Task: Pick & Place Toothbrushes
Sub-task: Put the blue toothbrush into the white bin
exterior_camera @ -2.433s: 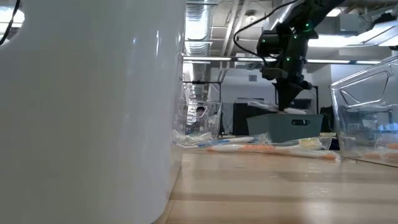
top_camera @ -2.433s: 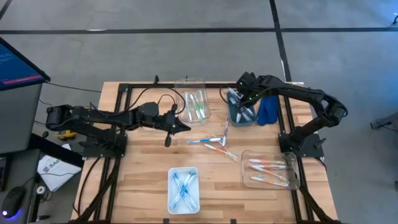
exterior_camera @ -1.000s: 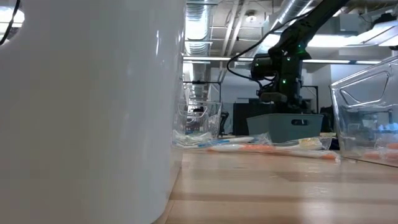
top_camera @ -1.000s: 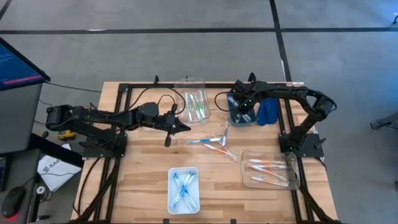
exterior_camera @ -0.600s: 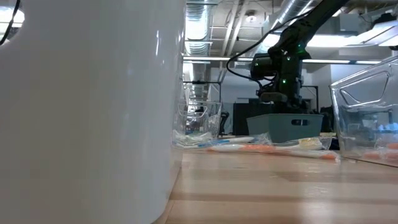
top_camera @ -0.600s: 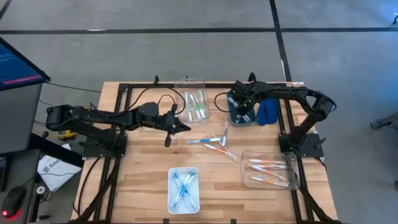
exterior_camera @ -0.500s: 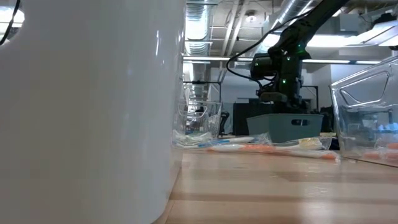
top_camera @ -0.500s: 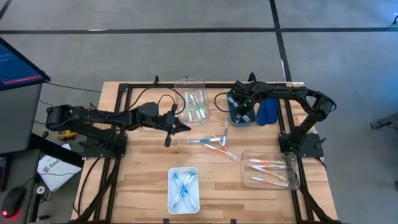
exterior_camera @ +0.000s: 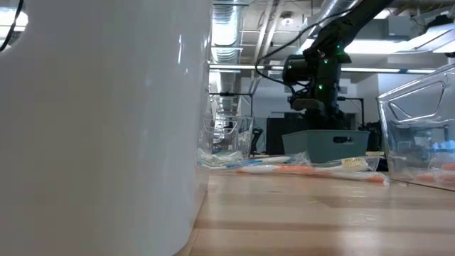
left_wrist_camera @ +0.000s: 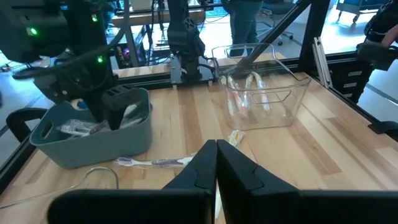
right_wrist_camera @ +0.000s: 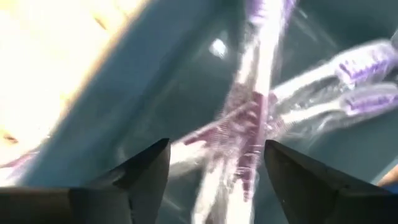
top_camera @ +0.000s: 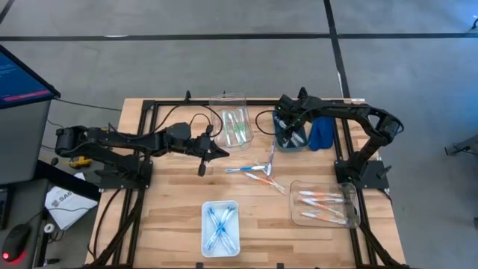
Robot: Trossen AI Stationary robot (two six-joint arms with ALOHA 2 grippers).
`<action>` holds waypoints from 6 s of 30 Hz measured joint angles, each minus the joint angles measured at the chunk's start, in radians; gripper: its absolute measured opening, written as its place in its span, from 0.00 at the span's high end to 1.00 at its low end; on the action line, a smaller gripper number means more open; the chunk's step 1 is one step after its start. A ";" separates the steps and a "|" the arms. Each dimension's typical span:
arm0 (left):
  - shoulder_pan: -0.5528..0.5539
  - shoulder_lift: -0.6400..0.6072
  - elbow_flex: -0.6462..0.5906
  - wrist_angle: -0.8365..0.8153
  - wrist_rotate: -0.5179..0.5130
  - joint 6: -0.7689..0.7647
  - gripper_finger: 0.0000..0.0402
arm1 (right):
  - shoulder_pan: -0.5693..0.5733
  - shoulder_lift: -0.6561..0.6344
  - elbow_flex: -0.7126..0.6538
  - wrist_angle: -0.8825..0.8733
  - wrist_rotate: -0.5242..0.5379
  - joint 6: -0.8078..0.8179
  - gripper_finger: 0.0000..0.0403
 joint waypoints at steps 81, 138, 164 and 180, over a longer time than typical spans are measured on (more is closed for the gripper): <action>-0.232 0.074 0.199 0.141 0.011 -0.077 1.00 | 0.963 -0.523 0.076 0.507 0.476 -0.134 0.35; -0.373 0.458 0.421 -0.319 -0.475 0.074 1.00 | 0.959 -0.513 0.075 0.438 0.474 -0.159 0.35; -0.196 0.646 0.420 -0.210 -0.419 0.050 0.66 | 0.958 -0.513 0.075 0.432 0.474 -0.152 0.35; -0.194 0.692 0.421 -0.209 -0.454 -0.003 0.64 | 0.958 -0.513 0.075 0.433 0.474 -0.152 0.35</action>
